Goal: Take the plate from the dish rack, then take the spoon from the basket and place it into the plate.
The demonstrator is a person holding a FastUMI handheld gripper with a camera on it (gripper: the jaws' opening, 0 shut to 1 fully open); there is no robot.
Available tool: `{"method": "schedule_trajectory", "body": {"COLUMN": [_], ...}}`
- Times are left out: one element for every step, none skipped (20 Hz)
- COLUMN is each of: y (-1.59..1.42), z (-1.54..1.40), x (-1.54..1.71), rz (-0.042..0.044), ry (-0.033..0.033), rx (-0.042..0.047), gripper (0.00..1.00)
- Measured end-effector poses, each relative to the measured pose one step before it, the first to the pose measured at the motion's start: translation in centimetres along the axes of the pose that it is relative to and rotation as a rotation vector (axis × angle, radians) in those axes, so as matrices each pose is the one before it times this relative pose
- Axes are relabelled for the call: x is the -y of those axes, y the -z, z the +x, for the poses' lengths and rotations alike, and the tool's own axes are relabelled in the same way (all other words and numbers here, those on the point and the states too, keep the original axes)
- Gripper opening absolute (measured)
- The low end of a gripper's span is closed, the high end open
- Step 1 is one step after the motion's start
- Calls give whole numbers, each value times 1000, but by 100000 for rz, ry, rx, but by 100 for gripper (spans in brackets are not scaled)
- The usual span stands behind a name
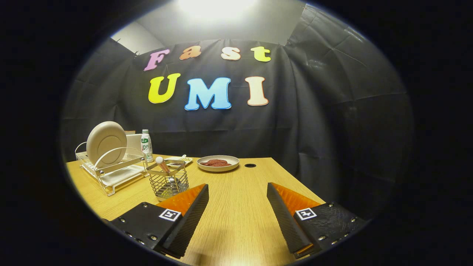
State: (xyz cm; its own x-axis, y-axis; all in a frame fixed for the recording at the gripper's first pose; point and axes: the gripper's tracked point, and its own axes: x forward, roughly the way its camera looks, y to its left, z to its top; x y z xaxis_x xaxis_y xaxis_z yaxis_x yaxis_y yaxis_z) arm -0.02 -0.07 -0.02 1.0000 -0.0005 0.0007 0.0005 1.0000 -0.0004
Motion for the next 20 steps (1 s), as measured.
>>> {"method": "schedule_trajectory", "body": {"y": [-97,115,-108,86,-46,44,-48,69,-48,39,-56,72,-79,46,114,-149,-11,-91,-127,412], "z": [-8,16,-25,27,-1,-3,-7,16,-7,6,-16,11,-47,35,137,-149,163,102,222,-128], "x": [-41,-59,55,-8,-10,15,-13,1,-24,36,10,-35,-13,31,65,-108,124,-31,-104,100], "rz": [43,-111,51,-27,2,12,-4,52,-61,33,26,-3,-26,-8,94,-252,492,-75,-82,-244], "ry": [45,-24,11,4,-10,8,-2,-25,-30,-23,64,4,7,10,134,-53,63,417,169,-66], "rx": [8,-53,20,-9,13,-17,51,-40,2,-54,87,-92,76,17,-388,523,-436,352,-375,-52], "gripper": [97,97,97,97,97,97,97,97,97,97,97,97,97,97,97,97,97,97,97,97]}}
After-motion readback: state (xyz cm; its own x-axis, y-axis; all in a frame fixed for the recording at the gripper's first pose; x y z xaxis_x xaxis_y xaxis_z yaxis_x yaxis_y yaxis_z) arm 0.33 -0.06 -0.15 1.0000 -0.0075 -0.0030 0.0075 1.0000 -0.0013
